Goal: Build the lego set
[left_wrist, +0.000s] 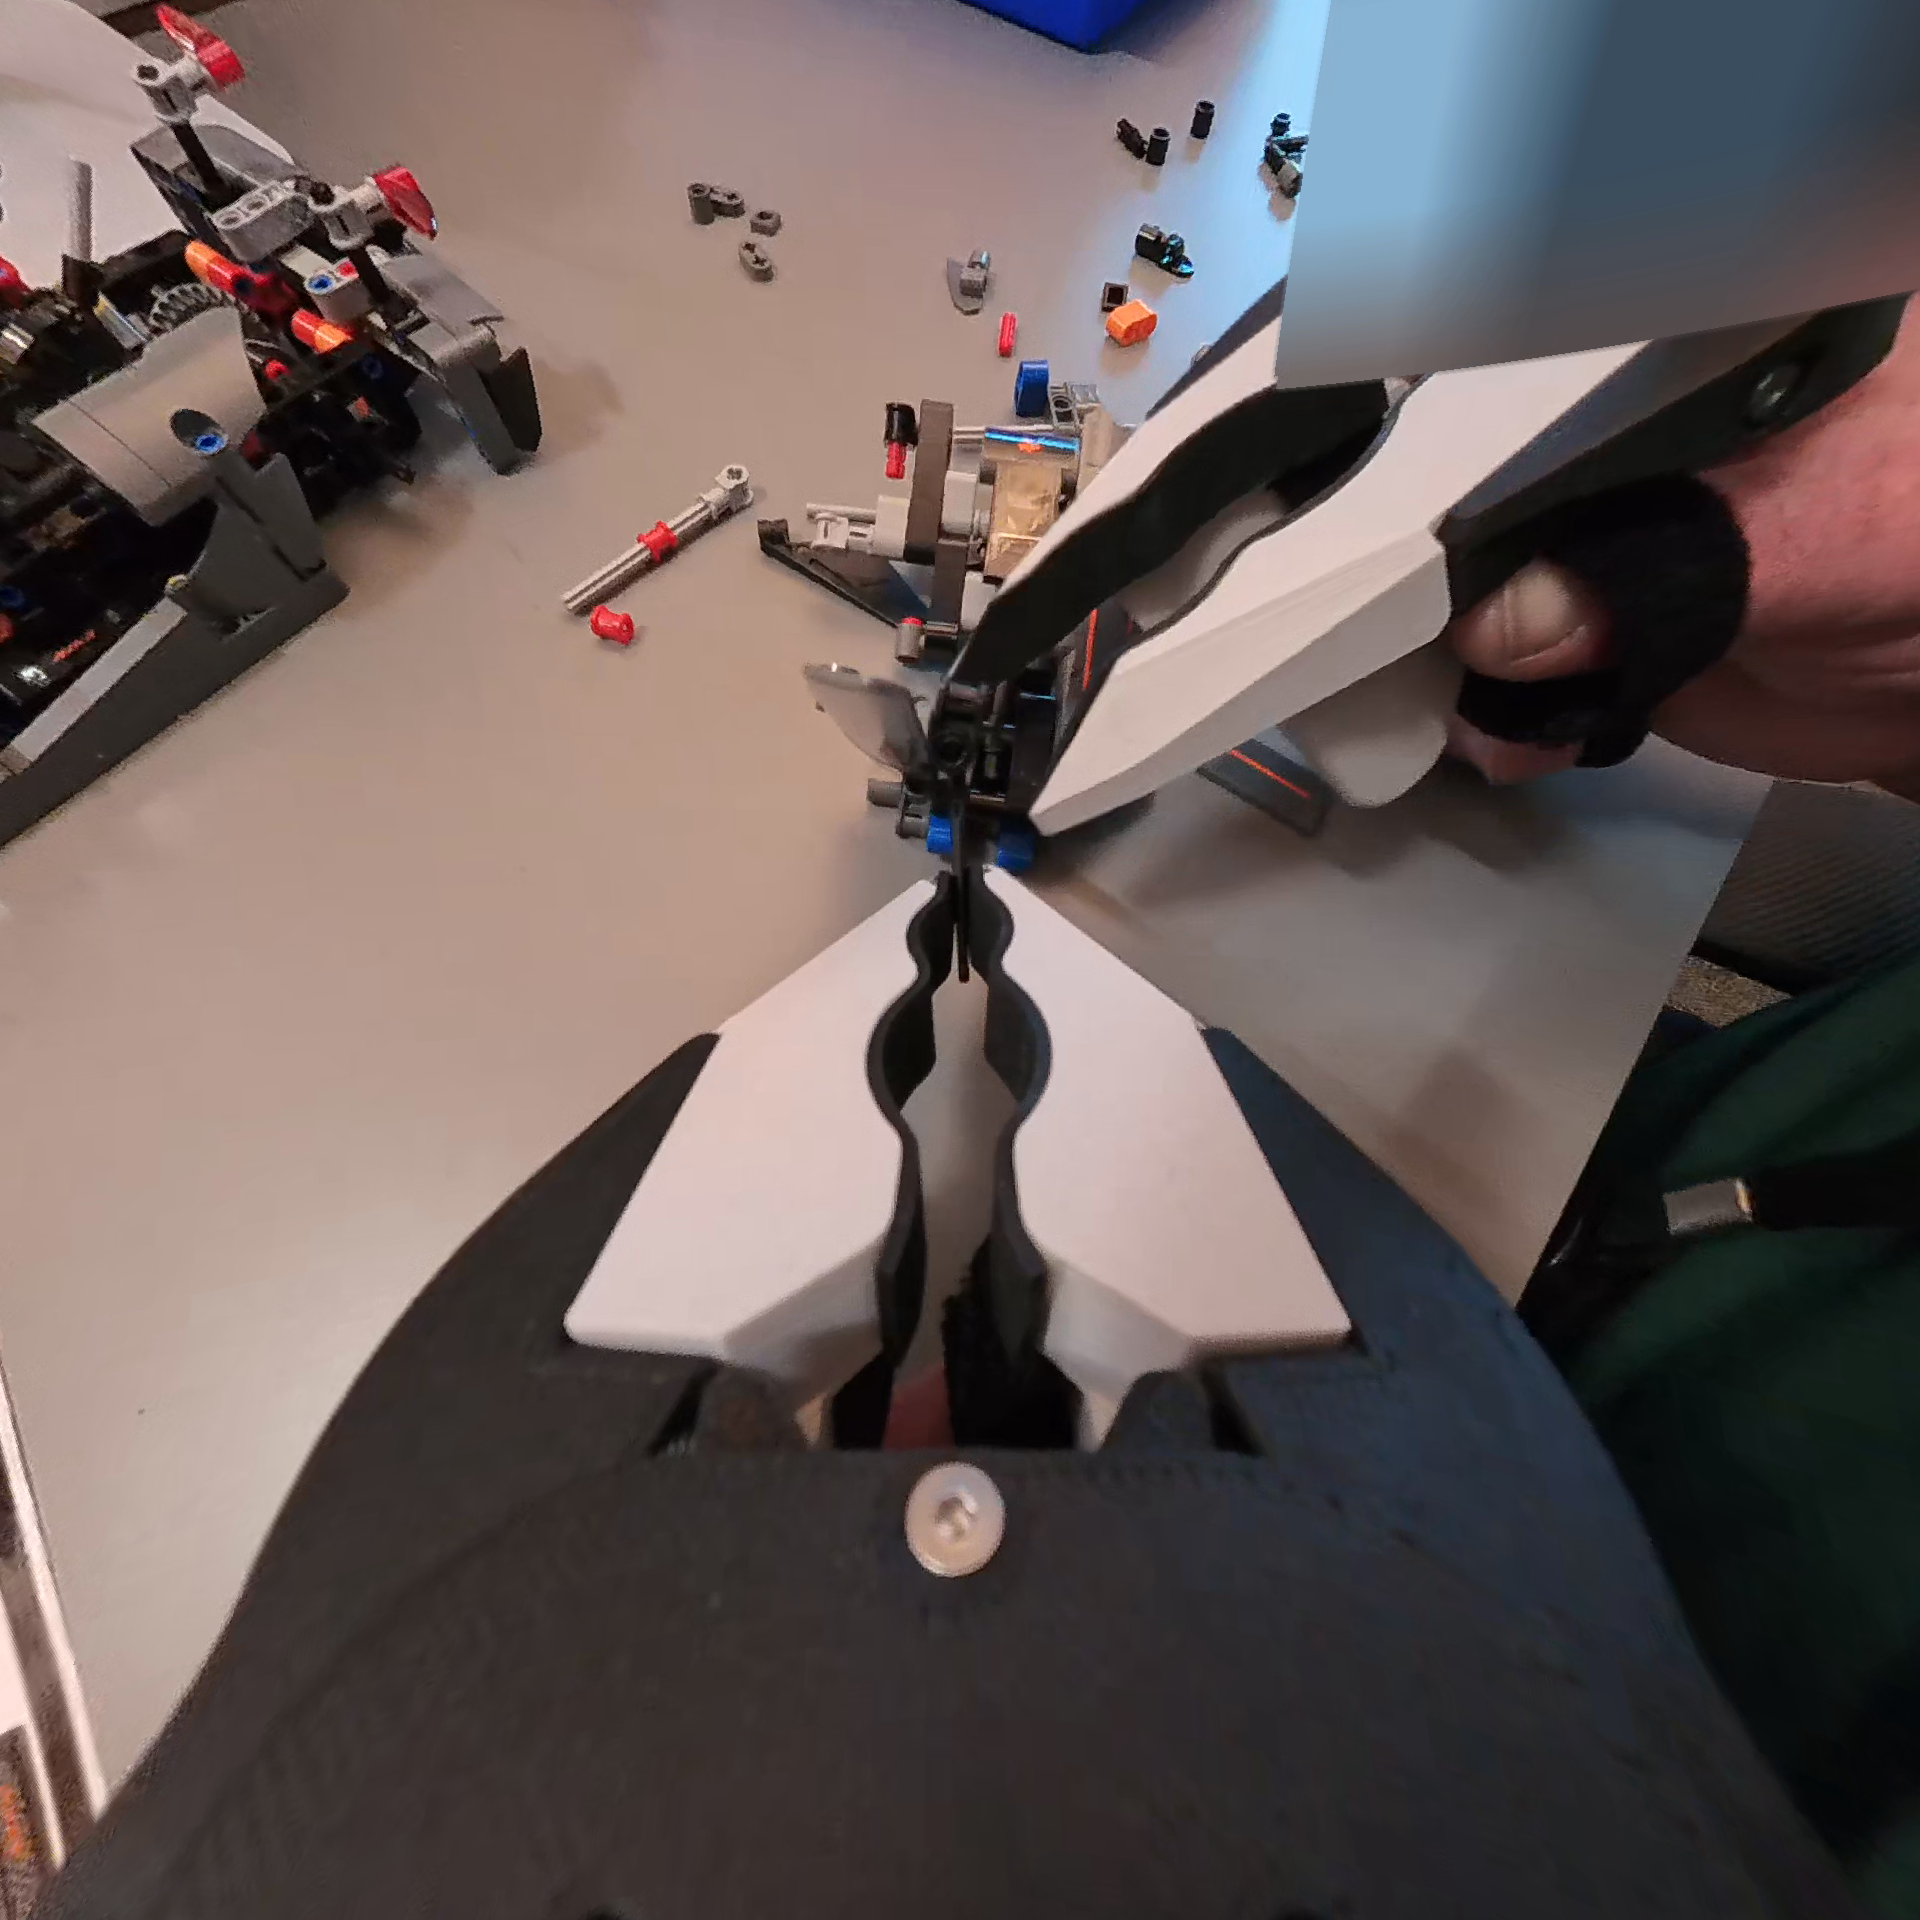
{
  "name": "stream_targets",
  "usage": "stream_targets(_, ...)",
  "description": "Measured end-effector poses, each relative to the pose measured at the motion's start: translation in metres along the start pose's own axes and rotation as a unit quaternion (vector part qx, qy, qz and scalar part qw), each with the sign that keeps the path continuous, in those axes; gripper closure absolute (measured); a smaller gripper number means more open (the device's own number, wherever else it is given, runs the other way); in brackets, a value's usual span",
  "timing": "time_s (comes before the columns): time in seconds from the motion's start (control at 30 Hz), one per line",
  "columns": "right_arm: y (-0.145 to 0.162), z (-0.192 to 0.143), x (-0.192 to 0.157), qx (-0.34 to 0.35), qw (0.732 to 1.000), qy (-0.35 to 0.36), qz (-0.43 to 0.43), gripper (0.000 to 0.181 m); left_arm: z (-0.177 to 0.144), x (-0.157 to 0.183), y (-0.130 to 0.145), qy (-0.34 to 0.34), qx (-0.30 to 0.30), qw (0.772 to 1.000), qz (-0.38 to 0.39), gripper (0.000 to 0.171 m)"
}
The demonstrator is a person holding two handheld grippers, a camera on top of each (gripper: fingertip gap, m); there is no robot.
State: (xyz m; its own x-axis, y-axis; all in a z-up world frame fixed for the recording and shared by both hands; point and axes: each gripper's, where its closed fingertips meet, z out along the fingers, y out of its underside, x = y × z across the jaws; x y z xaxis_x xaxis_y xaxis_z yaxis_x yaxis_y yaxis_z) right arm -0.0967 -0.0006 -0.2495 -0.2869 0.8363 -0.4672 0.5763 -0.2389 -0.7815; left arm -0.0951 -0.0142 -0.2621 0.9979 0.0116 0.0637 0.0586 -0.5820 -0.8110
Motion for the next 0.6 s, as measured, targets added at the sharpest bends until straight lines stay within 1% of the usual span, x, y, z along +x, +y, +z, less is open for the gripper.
stream_targets(0.13,-0.001,0.0015,-0.0006,0.006,1.0,-0.002,0.014,0.142,-0.0005,-0.0017,0.0001,0.0,-0.001,1.0,0.007,0.171)
stream_targets(0.33,-0.0001,0.0027,0.0001,0.011,0.998,-0.012,0.054,0.14,0.0,-0.0021,-0.0013,-0.002,-0.001,1.0,0.02,0.171)
stream_targets(0.6,-0.0019,0.005,0.0018,0.011,0.999,-0.011,0.052,0.144,0.0012,-0.0046,-0.0022,0.009,0.001,1.0,0.021,0.171)
